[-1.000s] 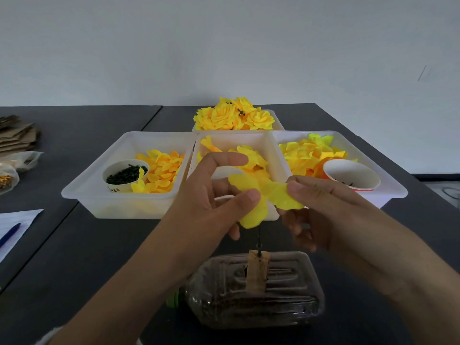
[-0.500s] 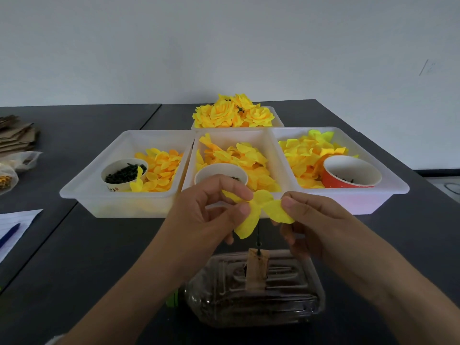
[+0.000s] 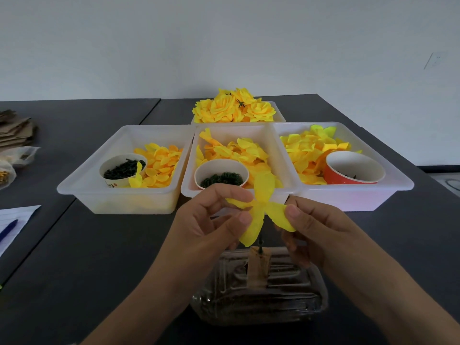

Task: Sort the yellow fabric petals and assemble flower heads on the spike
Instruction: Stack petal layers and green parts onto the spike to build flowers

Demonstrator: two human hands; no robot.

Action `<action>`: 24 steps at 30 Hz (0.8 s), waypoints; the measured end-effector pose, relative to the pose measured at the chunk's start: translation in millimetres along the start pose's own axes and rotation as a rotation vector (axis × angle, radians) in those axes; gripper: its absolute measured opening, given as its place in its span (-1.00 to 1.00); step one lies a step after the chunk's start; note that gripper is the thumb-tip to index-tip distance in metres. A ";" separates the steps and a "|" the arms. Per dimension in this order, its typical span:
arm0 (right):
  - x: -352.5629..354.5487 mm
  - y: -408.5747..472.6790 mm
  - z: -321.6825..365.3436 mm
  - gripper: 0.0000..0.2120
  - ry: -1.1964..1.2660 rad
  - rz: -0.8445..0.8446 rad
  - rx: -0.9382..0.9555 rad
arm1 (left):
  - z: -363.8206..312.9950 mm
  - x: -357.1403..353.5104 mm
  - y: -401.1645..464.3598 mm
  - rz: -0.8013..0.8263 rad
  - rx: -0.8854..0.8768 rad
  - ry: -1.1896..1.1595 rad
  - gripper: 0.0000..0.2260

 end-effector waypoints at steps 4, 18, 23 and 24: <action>2.8 0.7 -6.7 -0.49 0.023 -0.005 -0.019 | 5.0 -2.6 -1.9 0.004 0.008 0.000 -0.76; 1.8 -14.3 -32.5 -0.70 -0.001 0.042 -0.307 | 32.7 8.3 -9.0 0.007 0.188 0.104 -0.69; 6.2 -19.2 -37.1 -0.69 -0.092 0.081 -0.386 | 44.1 10.5 -12.7 0.050 0.292 0.174 -0.73; 6.7 -19.2 -36.5 -0.67 -0.114 0.082 -0.391 | 44.6 11.4 -12.9 0.072 0.293 0.206 -0.74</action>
Point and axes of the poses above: each hand's wrist, its own y-axis towards the middle knuckle, its own x-axis out of the back of the hand, z = x × y, the point moved 5 cm from there along y, towards the middle knuckle, and after that the axes turned 12 degrees about -z, right-handed, at the moved point
